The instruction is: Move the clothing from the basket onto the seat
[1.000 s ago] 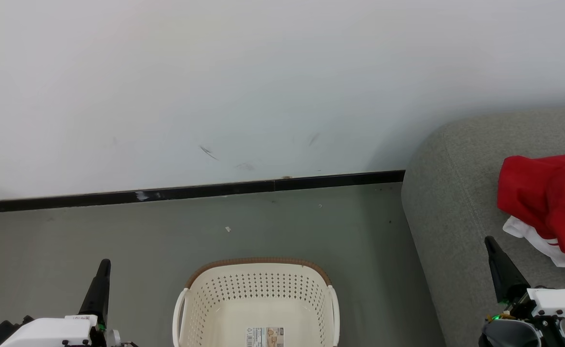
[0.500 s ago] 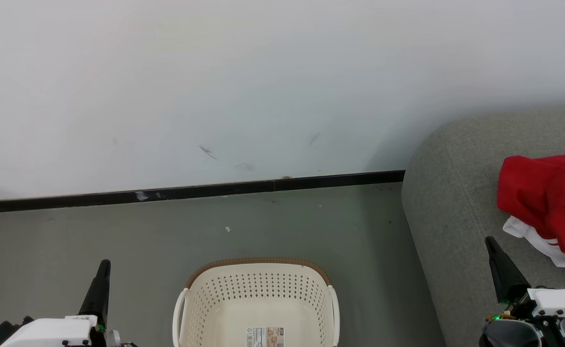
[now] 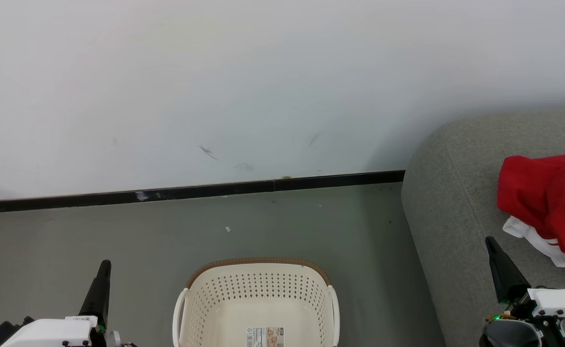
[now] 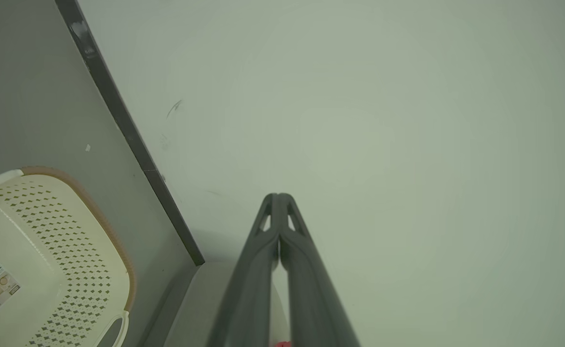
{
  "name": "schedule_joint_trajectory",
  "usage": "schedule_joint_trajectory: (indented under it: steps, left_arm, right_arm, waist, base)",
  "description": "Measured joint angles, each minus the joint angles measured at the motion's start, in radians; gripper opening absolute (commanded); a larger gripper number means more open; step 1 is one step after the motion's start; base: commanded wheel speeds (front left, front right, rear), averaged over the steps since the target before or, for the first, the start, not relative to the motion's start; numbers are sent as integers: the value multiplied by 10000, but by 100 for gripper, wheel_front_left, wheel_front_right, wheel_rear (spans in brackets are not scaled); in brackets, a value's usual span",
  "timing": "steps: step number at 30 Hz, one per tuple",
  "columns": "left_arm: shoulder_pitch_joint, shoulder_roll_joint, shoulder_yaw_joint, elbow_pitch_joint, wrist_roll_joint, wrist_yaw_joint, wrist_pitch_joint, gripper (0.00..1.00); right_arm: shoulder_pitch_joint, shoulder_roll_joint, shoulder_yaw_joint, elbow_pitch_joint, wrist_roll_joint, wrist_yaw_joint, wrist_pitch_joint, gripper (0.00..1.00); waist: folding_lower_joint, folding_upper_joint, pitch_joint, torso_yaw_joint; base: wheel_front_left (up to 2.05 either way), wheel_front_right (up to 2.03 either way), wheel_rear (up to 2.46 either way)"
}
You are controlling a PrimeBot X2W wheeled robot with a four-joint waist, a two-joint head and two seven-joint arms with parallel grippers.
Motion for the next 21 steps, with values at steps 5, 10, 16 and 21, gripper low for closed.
schedule_joint_trajectory:
  steps: [5,10,16,21]
  left_arm:
    - [0,-2,0,8,0,0,27,0]
    - [0,-2,2,15,0,0,27,0]
    - [0,-2,2,23,0,0,27,0]
    - [-1,-2,2,35,0,-4,27,0]
  right_arm:
    - [0,0,0,2,0,0,0,0]
    - [0,-2,2,4,0,0,0,0]
    - [0,-2,2,4,0,0,0,0]
    - [-1,-4,2,6,0,0,0,0]
  waist:
    - [0,0,0,0]
    - [-1,0,0,0]
    - [-1,0,-1,0]
    - [-1,0,-1,0]
  base:
    - [0,0,0]
    - [0,0,0]
    - [0,0,0]
    - [0,0,0]
